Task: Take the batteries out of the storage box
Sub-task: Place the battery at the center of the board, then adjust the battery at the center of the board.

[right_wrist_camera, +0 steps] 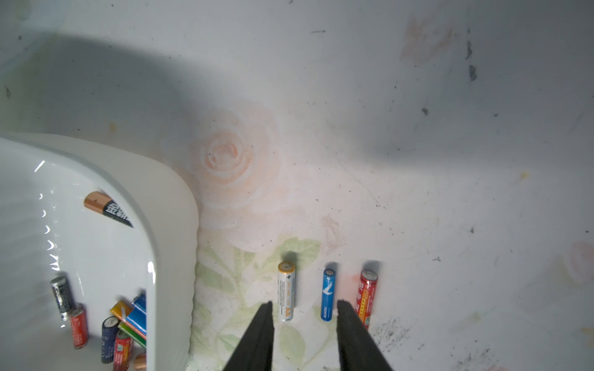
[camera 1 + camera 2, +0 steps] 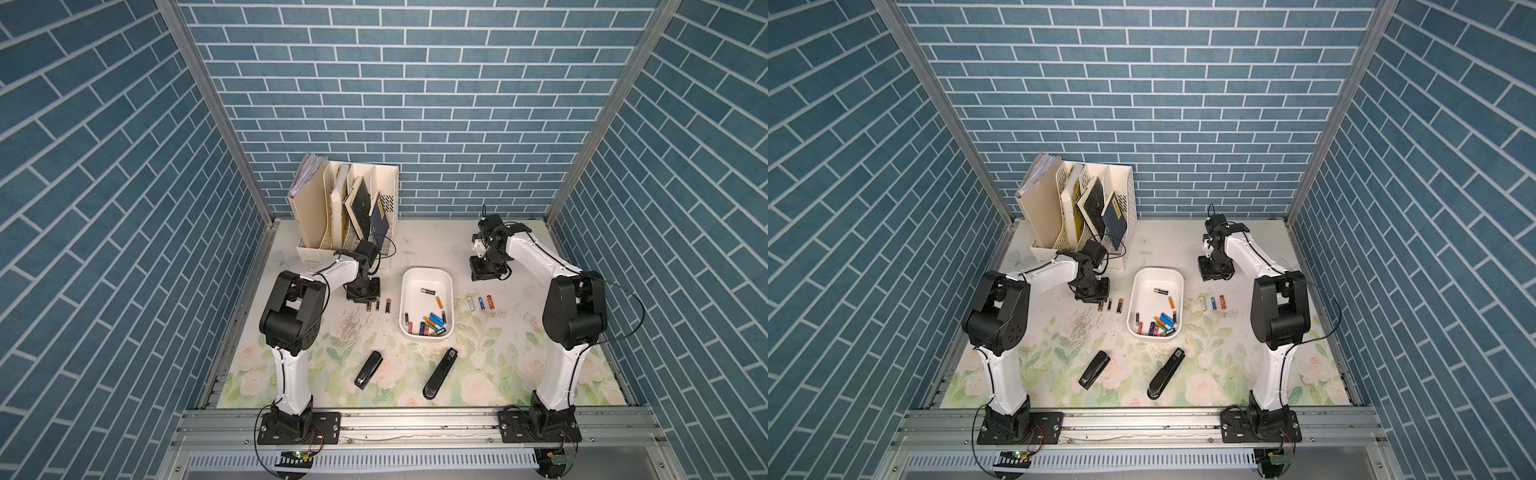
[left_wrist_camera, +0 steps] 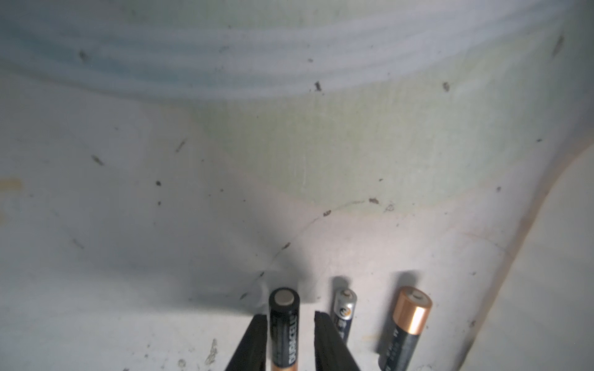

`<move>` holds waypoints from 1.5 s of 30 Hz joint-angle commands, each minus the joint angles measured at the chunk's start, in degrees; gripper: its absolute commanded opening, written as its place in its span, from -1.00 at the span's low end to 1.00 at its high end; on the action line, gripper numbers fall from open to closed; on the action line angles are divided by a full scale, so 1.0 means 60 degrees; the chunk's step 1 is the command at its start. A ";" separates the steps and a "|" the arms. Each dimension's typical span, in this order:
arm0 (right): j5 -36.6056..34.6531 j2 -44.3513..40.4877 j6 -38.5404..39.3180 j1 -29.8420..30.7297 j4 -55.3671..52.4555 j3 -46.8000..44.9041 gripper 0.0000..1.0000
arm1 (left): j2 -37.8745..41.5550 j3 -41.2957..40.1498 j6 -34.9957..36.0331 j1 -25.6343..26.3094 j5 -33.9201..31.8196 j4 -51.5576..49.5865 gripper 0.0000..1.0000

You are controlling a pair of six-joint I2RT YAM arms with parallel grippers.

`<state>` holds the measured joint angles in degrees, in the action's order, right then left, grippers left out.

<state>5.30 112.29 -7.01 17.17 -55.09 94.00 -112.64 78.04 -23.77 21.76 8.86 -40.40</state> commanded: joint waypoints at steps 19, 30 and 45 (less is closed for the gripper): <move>0.0025 0.0151 -0.0224 0.1188 -0.0533 0.0960 -0.27 | 0.0232 0.0396 -0.0078 -0.0025 -0.0100 -0.0374 -0.33; -0.0034 0.0151 -0.0199 0.1193 -0.0563 0.0945 -0.27 | -0.0033 0.0301 -0.0198 0.0265 -0.0010 -0.0195 -0.34; -0.0092 0.0167 -0.0165 0.1193 -0.0641 0.0947 -0.27 | -0.0290 0.0233 -0.0178 0.0314 -0.0302 -0.0242 -0.42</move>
<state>5.34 112.42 -7.22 24.36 -56.86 99.04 -113.16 79.59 -24.86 23.20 7.90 -41.32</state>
